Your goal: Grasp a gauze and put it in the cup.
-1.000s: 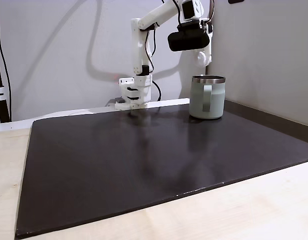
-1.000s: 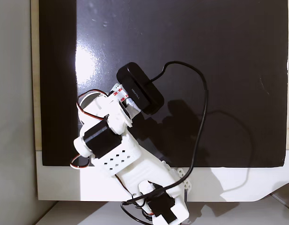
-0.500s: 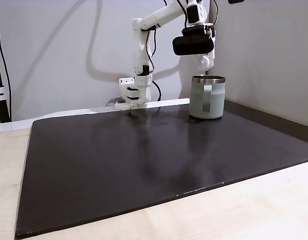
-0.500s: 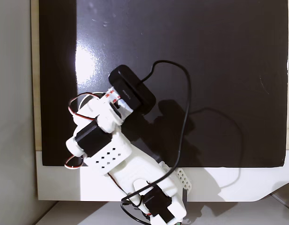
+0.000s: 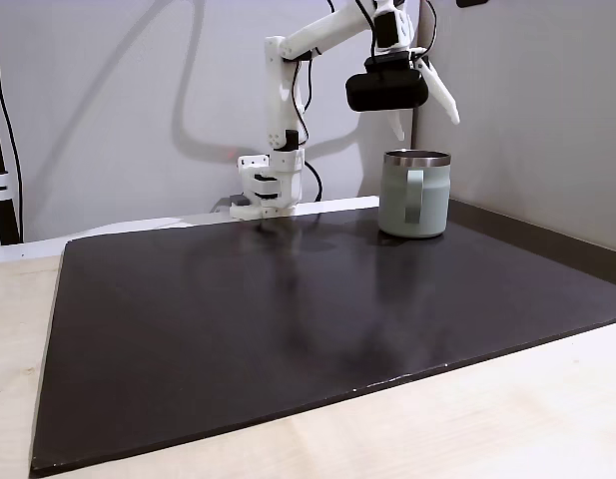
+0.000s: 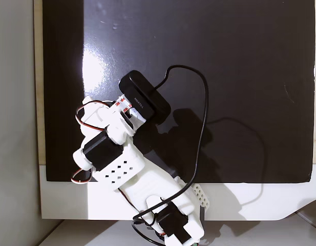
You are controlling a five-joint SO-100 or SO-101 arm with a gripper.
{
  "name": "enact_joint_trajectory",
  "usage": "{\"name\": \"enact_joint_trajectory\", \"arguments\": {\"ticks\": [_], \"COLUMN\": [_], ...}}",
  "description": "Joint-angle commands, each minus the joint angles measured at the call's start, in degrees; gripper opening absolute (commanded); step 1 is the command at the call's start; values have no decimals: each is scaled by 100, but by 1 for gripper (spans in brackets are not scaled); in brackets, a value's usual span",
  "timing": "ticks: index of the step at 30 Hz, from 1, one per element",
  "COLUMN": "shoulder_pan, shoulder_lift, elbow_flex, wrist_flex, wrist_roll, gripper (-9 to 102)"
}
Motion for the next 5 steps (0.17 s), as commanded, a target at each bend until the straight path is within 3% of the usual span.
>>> {"name": "enact_joint_trajectory", "arguments": {"ticks": [1, 5], "shoulder_pan": [0, 18], "shoulder_lift": [105, 114], "elbow_flex": [-35, -35], "wrist_flex": [-62, -62], "wrist_roll": [-35, -44], "gripper": [40, 41]}}
